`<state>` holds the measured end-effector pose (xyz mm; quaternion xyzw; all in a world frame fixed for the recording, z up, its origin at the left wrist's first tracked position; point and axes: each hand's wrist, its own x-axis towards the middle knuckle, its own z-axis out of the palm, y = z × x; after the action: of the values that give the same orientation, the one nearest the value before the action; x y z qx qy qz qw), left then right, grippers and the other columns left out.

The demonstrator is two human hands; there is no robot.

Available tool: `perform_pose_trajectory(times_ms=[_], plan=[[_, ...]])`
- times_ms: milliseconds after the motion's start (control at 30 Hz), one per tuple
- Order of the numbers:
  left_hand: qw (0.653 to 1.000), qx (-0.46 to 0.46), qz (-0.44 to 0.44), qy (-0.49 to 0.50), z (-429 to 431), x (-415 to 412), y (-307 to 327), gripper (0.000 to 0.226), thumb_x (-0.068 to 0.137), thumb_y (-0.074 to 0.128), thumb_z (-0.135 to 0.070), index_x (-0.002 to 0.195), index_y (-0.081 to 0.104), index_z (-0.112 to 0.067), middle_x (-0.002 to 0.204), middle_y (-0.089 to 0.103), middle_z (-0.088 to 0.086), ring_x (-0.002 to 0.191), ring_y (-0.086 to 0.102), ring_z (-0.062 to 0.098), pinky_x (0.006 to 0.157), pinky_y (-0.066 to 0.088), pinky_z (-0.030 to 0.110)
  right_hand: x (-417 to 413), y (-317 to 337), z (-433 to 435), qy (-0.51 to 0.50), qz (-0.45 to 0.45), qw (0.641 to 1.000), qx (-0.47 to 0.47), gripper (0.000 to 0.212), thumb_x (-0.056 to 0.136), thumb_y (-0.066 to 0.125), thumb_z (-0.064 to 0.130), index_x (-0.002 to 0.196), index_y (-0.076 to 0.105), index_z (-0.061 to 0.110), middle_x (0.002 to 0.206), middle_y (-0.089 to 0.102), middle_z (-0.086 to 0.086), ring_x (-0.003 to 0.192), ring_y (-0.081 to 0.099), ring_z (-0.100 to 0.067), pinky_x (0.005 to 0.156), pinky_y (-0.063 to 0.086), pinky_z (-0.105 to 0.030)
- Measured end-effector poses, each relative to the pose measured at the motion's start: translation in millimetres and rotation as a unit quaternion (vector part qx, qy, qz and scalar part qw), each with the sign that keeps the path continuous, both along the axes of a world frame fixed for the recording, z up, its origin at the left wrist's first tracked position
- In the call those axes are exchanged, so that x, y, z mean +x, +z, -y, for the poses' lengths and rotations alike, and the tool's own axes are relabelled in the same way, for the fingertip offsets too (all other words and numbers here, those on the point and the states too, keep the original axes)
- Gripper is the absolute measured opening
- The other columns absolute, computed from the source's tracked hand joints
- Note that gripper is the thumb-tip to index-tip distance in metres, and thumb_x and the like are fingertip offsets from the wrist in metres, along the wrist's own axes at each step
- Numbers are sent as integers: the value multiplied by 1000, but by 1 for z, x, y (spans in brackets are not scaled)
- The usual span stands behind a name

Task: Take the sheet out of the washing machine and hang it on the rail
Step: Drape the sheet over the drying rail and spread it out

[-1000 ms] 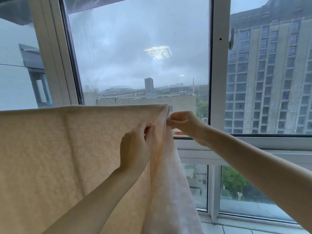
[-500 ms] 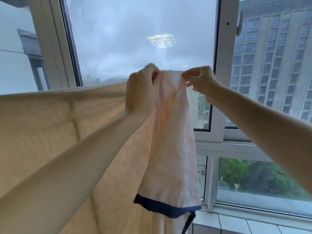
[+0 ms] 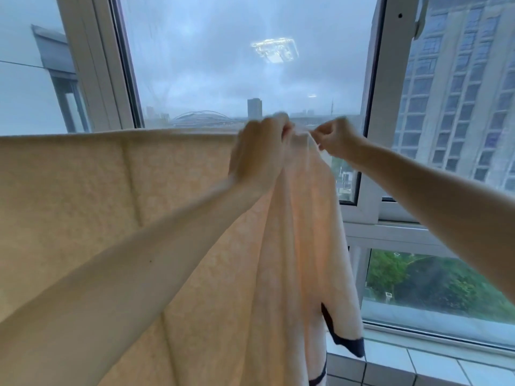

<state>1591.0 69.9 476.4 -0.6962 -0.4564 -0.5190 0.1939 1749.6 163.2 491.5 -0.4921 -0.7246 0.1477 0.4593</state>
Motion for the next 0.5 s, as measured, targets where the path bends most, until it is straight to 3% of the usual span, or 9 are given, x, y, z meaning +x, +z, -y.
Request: perform_pose_trajectory(times_ms=[67,133,233,300,367,433,500], plan=[[1000,-4,-24,-7,2,3,-19,20,93,54,-31,85,64,-16,75,70,1,73,66,24,67,53,38,-1,-25,2,11,29,999,-35,25,89,60,13,64,64,9,58,48,-2,53,38,-12,52,32,-22],[1000,1,-11,-17,-1,3,-25,19,94,55,-29,84,64,-14,74,69,0,72,66,22,67,54,37,-3,-41,5,19,37,998,-48,23,87,58,10,66,65,5,57,44,-3,55,37,-15,52,29,-25],[1000,-2,-2,-22,1,3,-26,13,90,59,-22,82,64,-13,74,68,0,71,65,23,66,54,38,-5,-46,16,53,31,996,-59,19,88,59,7,86,68,-10,69,53,-13,64,48,-19,59,45,-29],[1000,1,-5,-27,7,4,-25,12,90,60,-20,82,65,-12,72,68,-1,69,64,19,65,54,37,-2,-43,22,80,29,993,-83,18,90,60,11,88,69,-4,76,61,-18,73,57,-22,74,55,-33],[999,19,15,-34,12,5,-21,13,91,60,-19,82,65,-11,70,66,-3,66,62,14,64,54,36,0,-39,26,85,30,993,-73,18,91,60,16,82,70,4,79,68,-17,76,60,-20,80,55,-36],[996,41,61,-47,16,4,-16,13,92,59,-17,82,64,-10,69,65,-2,65,61,13,64,52,37,0,-37,26,58,1,998,-22,24,92,59,18,72,71,12,69,66,-11,69,56,-17,74,54,-34],[997,39,52,-52,16,5,-20,14,93,58,-18,81,62,-11,68,64,-1,64,60,16,63,51,37,1,-37,26,42,-16,999,10,33,91,57,15,59,67,20,57,59,-1,61,51,-15,65,47,-31]])
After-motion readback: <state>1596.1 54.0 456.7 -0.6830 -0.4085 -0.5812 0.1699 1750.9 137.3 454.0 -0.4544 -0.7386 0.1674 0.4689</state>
